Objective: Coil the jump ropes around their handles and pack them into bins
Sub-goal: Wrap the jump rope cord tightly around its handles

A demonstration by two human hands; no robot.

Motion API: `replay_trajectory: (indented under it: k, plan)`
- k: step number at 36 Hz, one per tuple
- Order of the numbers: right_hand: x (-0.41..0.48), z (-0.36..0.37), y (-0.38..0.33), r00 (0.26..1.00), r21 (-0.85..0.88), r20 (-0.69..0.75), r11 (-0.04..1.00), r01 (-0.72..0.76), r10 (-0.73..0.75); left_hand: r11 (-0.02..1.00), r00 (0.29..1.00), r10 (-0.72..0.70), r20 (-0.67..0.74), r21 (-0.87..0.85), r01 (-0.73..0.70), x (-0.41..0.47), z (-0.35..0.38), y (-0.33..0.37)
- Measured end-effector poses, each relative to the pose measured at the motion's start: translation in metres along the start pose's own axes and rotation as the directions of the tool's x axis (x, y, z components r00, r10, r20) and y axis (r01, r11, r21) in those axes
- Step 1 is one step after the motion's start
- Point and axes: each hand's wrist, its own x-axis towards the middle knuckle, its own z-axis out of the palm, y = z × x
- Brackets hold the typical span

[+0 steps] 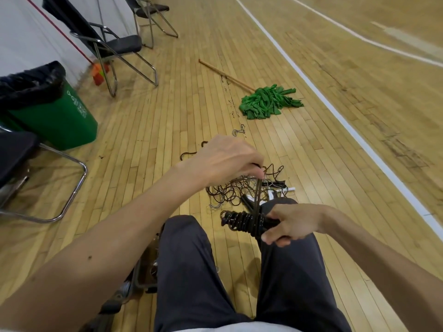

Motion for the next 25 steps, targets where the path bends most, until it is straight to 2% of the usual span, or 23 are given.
replay_trajectory:
  k: [4, 9, 12, 20, 25]
  plan:
    - [-0.012, 0.008, -0.014, 0.994, -0.006, 0.062, 0.996, 0.092, -0.092, 0.993, 0.994, -0.09, 0.059, -0.071, 0.094, 0.0, 0.0, -0.008]
    - [-0.027, 0.011, -0.029, 0.98, -0.034, 0.07, 0.982, 0.187, -0.184, 0.878, 0.943, -0.229, 0.243, -0.366, 0.307, -0.004, 0.006, -0.012]
    - [-0.034, 0.012, -0.036, 0.966, -0.035, 0.073, 0.968, 0.25, -0.247, 0.786, 0.939, -0.223, 0.263, -0.521, 0.333, -0.008, 0.011, -0.015]
    - [-0.039, 0.014, -0.04, 0.919, 0.021, 0.072, 0.921, 0.388, -0.389, 0.598, 0.918, -0.283, 0.277, -0.698, 0.395, -0.022, 0.038, -0.018]
    - [-0.04, 0.013, -0.04, 0.87, 0.13, -0.059, 0.86, 0.493, -0.49, 0.441, 0.888, -0.343, 0.305, -0.782, 0.439, -0.033, 0.051, -0.011]
